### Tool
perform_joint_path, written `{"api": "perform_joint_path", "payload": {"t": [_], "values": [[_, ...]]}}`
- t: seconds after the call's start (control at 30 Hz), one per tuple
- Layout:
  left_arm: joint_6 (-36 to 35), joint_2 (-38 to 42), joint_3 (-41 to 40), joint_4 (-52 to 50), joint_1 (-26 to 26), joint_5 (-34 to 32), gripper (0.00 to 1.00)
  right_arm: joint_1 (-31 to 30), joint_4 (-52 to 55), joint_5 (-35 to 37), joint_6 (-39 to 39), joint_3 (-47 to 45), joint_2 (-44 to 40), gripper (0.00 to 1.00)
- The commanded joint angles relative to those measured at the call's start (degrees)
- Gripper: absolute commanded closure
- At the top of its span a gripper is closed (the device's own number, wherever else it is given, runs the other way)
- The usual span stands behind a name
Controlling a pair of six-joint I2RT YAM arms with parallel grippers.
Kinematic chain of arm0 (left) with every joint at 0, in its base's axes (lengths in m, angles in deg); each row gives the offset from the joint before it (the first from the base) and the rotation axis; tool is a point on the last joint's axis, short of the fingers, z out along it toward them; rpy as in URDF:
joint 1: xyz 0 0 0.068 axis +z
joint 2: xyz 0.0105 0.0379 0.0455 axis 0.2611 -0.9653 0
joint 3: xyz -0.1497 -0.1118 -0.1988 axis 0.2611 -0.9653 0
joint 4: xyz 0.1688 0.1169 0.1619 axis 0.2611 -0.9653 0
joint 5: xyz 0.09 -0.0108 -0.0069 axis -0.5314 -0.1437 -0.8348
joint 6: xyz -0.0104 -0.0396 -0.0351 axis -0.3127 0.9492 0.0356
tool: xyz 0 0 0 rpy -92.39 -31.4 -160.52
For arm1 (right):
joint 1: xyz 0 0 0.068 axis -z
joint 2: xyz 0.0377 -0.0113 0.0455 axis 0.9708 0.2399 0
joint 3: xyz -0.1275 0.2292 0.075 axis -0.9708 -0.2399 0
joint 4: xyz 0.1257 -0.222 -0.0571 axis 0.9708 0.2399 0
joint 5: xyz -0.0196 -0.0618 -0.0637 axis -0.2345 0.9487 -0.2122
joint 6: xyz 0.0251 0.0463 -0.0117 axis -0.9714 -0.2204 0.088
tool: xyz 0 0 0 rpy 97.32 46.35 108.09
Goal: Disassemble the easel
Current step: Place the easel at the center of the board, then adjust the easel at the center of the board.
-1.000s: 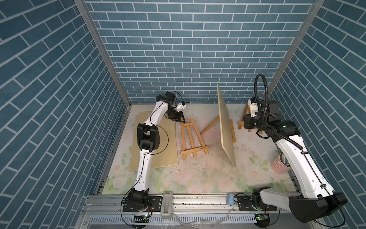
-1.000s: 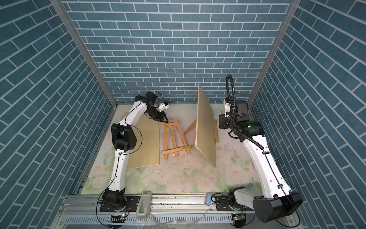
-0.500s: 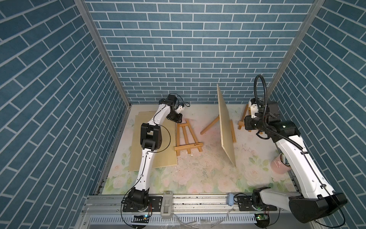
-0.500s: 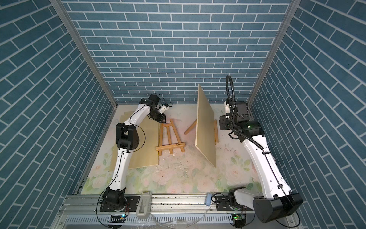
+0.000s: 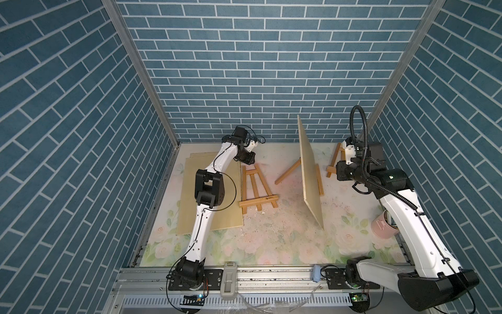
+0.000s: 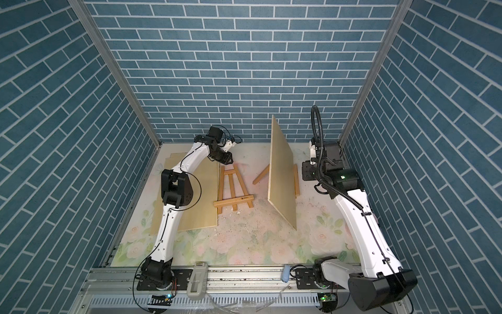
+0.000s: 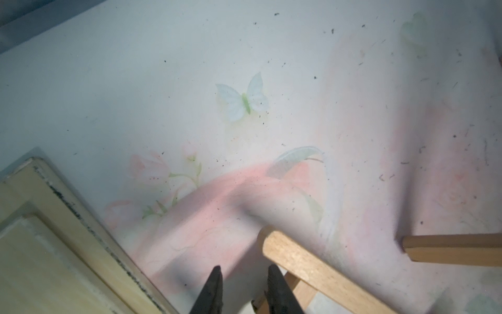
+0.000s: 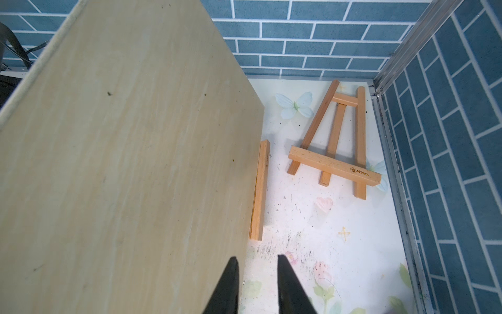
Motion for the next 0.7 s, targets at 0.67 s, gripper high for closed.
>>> {"api": "perform_joint_path", "payload": {"t": [0.67], "values": [[23.18,46.74,-39.97,7.31,14.49,-0.45,0.74,-0.27,0.72,-0.38,5.48,4.94,-2.18,0.73]]}}
